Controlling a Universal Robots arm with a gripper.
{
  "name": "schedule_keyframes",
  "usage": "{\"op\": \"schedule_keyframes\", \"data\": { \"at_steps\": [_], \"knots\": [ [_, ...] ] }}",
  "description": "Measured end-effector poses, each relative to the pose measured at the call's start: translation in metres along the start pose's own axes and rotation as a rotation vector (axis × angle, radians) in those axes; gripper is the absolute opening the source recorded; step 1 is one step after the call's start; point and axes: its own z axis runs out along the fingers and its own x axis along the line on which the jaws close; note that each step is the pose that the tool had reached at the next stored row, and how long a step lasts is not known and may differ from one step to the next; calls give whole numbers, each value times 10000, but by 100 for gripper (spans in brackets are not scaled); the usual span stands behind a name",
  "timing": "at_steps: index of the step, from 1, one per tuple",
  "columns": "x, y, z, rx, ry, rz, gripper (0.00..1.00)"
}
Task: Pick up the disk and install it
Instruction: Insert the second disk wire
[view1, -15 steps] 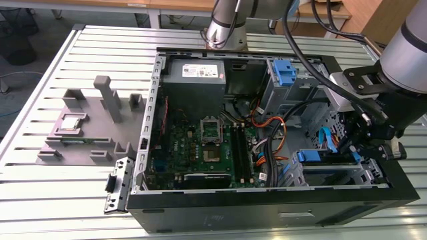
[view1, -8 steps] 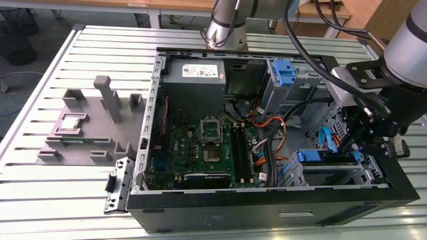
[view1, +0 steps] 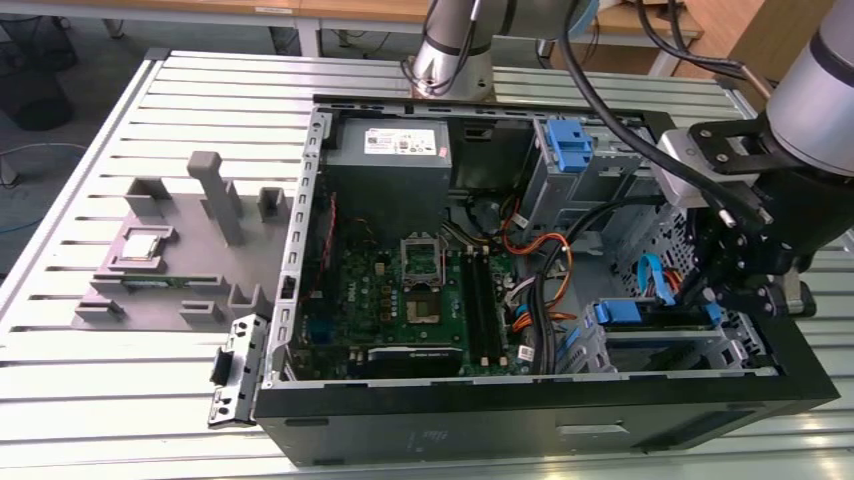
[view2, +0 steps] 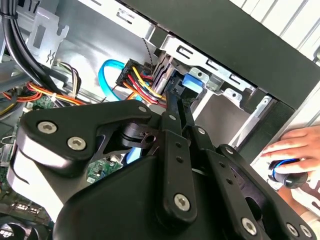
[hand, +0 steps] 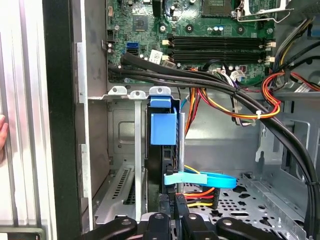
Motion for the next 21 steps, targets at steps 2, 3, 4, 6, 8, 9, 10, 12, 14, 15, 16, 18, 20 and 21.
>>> {"op": "schedule_keyframes", "data": {
  "at_steps": [2,3,4,6,8,9,10,12,14,15,16,18,20,21],
  "knots": [
    [1,1,7,0,4,2,16],
    [1,1,7,0,4,2,16],
    [1,1,9,0,3,2,16],
    [1,3,12,0,1,3,16],
    [1,5,16,0,1,3,16],
    [1,6,17,1,1,3,16],
    [1,7,19,1,2,3,16],
    [1,10,22,0,2,3,16],
    [1,11,32,0,-1,3,16],
    [1,12,35,0,1,3,16],
    [1,12,37,0,2,3,16],
    [1,13,40,0,5,2,16],
    [1,13,42,1,3,2,16],
    [1,13,46,1,1,3,16]
  ]
}}
